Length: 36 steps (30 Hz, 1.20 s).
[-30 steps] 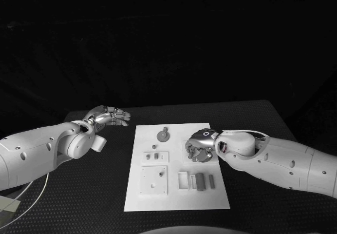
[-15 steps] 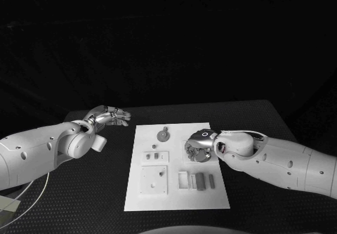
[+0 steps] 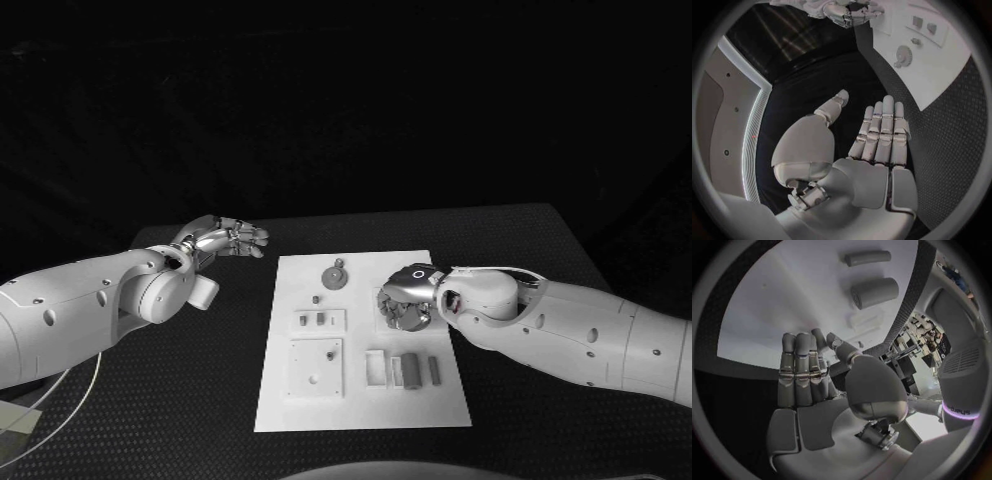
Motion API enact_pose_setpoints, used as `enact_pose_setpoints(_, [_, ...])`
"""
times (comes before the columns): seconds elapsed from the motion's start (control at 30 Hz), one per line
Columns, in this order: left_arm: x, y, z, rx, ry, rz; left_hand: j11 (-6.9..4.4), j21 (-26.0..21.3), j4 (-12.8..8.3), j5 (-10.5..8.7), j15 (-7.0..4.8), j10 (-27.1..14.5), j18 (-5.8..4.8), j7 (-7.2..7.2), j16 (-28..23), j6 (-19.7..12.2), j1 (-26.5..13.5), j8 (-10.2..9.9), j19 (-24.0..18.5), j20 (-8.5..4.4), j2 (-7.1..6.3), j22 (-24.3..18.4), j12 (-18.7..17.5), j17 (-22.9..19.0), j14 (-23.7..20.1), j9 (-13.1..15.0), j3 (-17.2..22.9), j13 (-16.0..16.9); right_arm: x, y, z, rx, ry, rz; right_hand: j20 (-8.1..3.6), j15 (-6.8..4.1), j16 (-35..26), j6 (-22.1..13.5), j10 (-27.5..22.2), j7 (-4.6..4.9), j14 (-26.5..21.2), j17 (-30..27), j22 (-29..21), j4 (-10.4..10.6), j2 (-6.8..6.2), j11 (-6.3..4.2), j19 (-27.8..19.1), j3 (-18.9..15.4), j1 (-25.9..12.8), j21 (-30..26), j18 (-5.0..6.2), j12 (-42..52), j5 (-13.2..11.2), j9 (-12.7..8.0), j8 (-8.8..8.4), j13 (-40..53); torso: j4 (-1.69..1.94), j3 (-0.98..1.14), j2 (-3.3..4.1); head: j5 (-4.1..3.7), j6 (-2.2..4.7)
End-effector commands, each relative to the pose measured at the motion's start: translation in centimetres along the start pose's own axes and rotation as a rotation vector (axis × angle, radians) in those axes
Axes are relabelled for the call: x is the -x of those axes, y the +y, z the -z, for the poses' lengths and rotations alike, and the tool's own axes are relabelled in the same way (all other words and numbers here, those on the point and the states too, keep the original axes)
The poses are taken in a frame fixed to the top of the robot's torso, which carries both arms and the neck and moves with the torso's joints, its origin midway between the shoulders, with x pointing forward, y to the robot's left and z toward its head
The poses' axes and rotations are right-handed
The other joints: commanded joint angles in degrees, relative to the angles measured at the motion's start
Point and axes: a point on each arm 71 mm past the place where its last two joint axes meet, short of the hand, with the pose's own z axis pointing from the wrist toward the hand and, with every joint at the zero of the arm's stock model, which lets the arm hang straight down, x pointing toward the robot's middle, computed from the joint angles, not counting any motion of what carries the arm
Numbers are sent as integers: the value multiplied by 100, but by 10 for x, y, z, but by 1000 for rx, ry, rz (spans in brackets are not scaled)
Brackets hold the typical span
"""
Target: Assemble the parts on the task board
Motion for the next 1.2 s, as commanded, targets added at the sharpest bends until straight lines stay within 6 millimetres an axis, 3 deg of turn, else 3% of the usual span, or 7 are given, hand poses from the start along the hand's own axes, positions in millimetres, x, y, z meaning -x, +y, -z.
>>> enact_pose_setpoints(0.03, [-2,-2,-1,-5,16,13,-4,-3,-6,17,5,30,-86,-14,-39,-40,-44,22,45,9,13,-7,9,6,20,9,-44,-8,2,6,-1,19,-34,4,-40,-35,143,135,124,-30,97,41,150,50,-6,-48,97,366,206,105,78,84,52,33,63,42,0,3,0,-1,5])
enact_pose_setpoints(0.07, [-2,-2,-1,-4,16,13,-4,-3,-7,17,6,30,-86,-14,-40,-41,-44,22,44,9,14,-8,9,6,20,9,-45,-8,2,6,-1,17,-38,5,-45,-57,252,183,171,-38,108,65,152,64,-45,-57,139,682,192,197,79,101,34,44,79,70,0,3,0,-1,5])
enact_pose_setpoints(0.13, [-2,-1,-1,-3,16,13,-4,-3,-7,17,6,30,-86,-14,-41,-42,-45,22,44,10,14,-10,9,6,19,9,-46,-9,2,6,-1,13,-42,20,-96,-102,407,273,276,-77,163,107,158,20,17,-109,205,861,181,341,79,151,25,86,133,119,-1,4,-1,3,5])
enact_pose_setpoints(0.3, [-1,-1,-1,-2,15,13,-4,-3,-8,17,6,29,-86,-14,-42,-43,-45,23,44,10,17,-13,8,6,19,9,-46,-10,2,6,1,11,-56,31,-174,-160,645,355,386,-124,189,151,156,12,22,-164,249,1062,172,606,79,198,20,173,201,199,-2,3,-1,3,2])
enact_pose_setpoints(0.6, [1,0,-1,0,11,11,-4,-3,-14,16,7,29,-86,-13,-46,-46,-41,24,43,10,26,-21,6,7,18,9,-45,-12,8,12,8,27,-119,3,-218,-193,850,387,449,-151,186,152,150,14,6,-202,238,1172,161,857,79,218,15,284,250,282,-7,7,-1,26,10])
enact_pose_setpoints(1.0, [3,0,0,0,7,11,-3,-3,-21,16,8,28,-86,-13,-50,-48,-38,26,42,11,33,-29,5,9,18,10,-46,-14,37,22,18,62,-241,-83,-239,-212,943,401,480,-162,193,138,147,18,-26,-220,241,1198,142,968,79,228,14,344,271,326,-11,-1,-3,70,31])
enact_pose_setpoints(1.2, [3,0,0,0,6,10,-2,-3,-24,16,9,28,-86,-12,-52,-50,-39,27,42,12,34,-34,4,10,18,10,-48,-16,43,41,12,120,-264,-164,-242,-215,959,395,479,-161,190,130,145,20,-22,-222,240,1203,130,990,79,226,13,356,270,335,-8,3,1,200,12])
